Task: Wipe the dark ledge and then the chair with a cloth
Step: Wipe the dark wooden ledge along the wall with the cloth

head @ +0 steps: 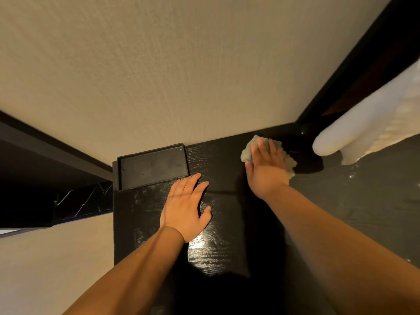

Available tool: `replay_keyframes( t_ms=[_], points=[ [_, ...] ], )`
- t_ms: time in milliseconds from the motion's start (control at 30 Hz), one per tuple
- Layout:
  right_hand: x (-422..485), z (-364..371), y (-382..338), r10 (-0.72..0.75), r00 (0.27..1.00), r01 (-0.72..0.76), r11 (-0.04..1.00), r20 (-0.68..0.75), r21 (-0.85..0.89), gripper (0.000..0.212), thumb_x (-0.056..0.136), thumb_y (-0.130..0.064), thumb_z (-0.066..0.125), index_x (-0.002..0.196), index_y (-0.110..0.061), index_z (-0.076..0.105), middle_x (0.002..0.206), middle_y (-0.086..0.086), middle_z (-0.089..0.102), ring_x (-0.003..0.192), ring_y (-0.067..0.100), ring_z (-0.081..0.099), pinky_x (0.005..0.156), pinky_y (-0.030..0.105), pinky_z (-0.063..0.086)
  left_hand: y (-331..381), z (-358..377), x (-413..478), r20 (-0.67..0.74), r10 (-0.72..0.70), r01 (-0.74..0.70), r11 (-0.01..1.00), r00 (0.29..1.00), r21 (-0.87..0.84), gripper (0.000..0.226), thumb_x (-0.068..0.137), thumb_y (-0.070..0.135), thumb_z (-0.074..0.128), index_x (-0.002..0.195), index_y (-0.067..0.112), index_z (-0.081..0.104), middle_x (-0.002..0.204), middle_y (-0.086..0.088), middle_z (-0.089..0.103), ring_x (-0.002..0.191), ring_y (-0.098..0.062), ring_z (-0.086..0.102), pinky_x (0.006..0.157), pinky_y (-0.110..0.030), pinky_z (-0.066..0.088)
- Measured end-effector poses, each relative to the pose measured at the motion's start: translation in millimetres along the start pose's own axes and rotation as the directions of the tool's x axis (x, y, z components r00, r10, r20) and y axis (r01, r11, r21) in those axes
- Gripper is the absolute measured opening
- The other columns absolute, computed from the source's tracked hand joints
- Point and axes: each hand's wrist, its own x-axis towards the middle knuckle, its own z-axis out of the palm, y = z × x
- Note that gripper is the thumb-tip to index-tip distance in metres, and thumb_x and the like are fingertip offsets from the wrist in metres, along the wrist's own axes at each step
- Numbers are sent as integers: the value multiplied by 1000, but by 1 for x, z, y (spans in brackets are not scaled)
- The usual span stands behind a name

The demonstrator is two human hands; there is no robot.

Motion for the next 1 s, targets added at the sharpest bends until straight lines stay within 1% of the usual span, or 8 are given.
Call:
replay_keyframes(
  t_ms=[133, 233, 500, 633, 733, 800, 900, 1000],
  points=[
    [-33, 3, -29, -263, 965, 263, 965, 12, -4, 65, 103, -37, 40, 162, -14, 23, 169, 5, 17, 155, 32, 9, 127, 49, 16, 1, 1, -1, -25, -1, 1, 1000, 1000, -18, 70, 93, 58, 50, 156, 28, 45, 168, -1, 33, 152, -25, 29, 130, -49, 19],
    [-41, 3, -12, -381, 924, 382, 924, 22, -22, 64, 103, -36, 44, 161, -14, 27, 168, 5, 23, 156, 29, 15, 128, 43, 13, 1, 3, -2, -47, -5, 2, 998, 999, -61, 68, 92, 55, 54, 154, 28, 46, 166, -1, 34, 151, -25, 31, 128, -50, 22],
    [-45, -2, 47, 30, 1000, -30, 1000, 1, -5, 66, 106, -40, 23, 164, -14, 5, 170, 10, 4, 157, 34, 0, 128, 46, 1, 3, 1, -4, -35, -4, 3, 999, 999, -43, 64, 97, 50, 48, 157, 28, 44, 168, 0, 33, 153, -25, 31, 129, -48, 22],
    [-61, 11, 19, -273, 953, 286, 953, 127, -96, 71, 100, -44, 11, 164, -12, 12, 170, 15, 13, 155, 42, 8, 125, 55, 11, 3, 2, -3, -7, 0, 0, 1000, 1000, 9, 64, 98, 49, 46, 156, 22, 44, 166, -6, 36, 150, -31, 36, 128, -51, 22],
    [-62, 1, 38, -449, 861, 469, 882, 237, -34, 66, 106, -44, 24, 165, -22, 3, 172, -2, -8, 158, 26, -10, 128, 44, -3, 10, 2, -3, -12, -35, 35, 999, 999, 18, 67, 98, 51, 42, 156, 20, 44, 166, -8, 35, 151, -33, 35, 128, -53, 21],
    [-56, -3, 64, -502, 845, 515, 857, 183, -26, 68, 104, -47, 21, 165, -22, 7, 172, -3, -2, 158, 23, -6, 128, 43, 0, 27, 2, -2, -8, -127, 127, 992, 992, 4, 69, 96, 55, 44, 155, 20, 44, 165, -10, 35, 152, -33, 31, 128, -56, 20],
    [-37, -12, 103, -349, 932, 351, 936, 102, -5, 72, 99, -48, 15, 164, -16, 13, 172, 4, 7, 159, 28, 2, 129, 44, 3, 66, 2, 13, -24, -289, 285, 952, 957, -110, 75, 90, 59, 46, 154, 21, 46, 162, -15, 34, 152, -33, 25, 128, -59, 16],
    [-26, -16, 98, -130, 986, 132, 991, 105, -10, 71, 102, -46, 11, 164, -16, -5, 172, 3, -10, 157, 28, -15, 127, 43, -9, 100, 9, 32, -47, -347, 339, 933, 937, -125, 77, 90, 63, 38, 159, 30, 38, 168, -9, 24, 158, -28, 14, 130, -57, 4]
  ],
)
